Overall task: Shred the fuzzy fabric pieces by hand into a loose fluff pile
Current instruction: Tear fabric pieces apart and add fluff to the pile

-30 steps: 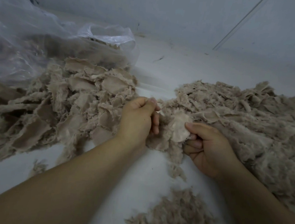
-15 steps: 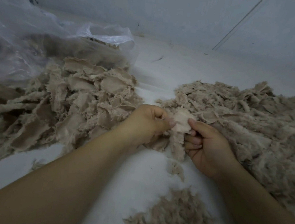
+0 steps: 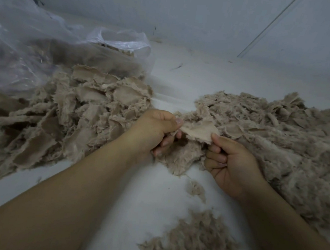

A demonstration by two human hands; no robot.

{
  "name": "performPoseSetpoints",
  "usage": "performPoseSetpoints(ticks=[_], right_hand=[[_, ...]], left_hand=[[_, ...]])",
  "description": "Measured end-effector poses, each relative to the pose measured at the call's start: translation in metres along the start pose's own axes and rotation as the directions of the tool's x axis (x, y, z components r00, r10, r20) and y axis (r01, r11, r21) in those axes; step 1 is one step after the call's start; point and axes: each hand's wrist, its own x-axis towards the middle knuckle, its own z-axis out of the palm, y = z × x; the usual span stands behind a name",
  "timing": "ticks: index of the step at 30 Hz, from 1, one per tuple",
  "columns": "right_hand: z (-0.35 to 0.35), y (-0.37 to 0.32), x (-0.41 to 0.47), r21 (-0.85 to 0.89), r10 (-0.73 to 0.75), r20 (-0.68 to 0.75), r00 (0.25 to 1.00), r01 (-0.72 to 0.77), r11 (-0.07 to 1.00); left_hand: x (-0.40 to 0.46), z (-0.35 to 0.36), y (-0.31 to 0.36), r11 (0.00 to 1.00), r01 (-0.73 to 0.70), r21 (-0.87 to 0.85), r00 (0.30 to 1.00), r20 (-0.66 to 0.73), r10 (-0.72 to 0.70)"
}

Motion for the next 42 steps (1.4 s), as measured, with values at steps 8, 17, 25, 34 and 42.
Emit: performPoseSetpoints(ticks=[8, 17, 25, 34, 42], right_hand=[[-0.001, 0.0, 0.0, 0.039, -0.001, -0.005, 1.0, 0.002, 0.999], [-0.001, 0.003, 0.0, -0.02, -0.028, -0.055, 0.998, 0.027, 0.999], [0.002, 0.005, -0.005, -0.224, -0.075, 0.056, 0.996, 0.086, 0.971], [-0.001, 0.007, -0.003, -0.219, -0.085, 0.056, 0.995, 0.096, 0.971], [-0.001, 0.011, -0.006, -0.401, -0.107, 0.169, 0.98, 0.167, 0.901]], left_hand=[[0.0, -0.008, 0.004, 0.998, -0.006, 0.059, 0.99, 0.14, -0.002], [-0.015, -0.015, 0.019, 0.922, 0.01, 0.388, 0.493, 0.8, -0.342], [-0.011, 0.01, 0.005, 0.894, -0.126, 0.43, 0.992, 0.052, 0.115], [-0.008, 0.016, -0.001, 0.998, 0.028, 0.048, 0.993, -0.114, -0.022], [-0.006, 0.028, -0.009, 0.93, -0.188, 0.316, 0.971, -0.082, 0.224]])
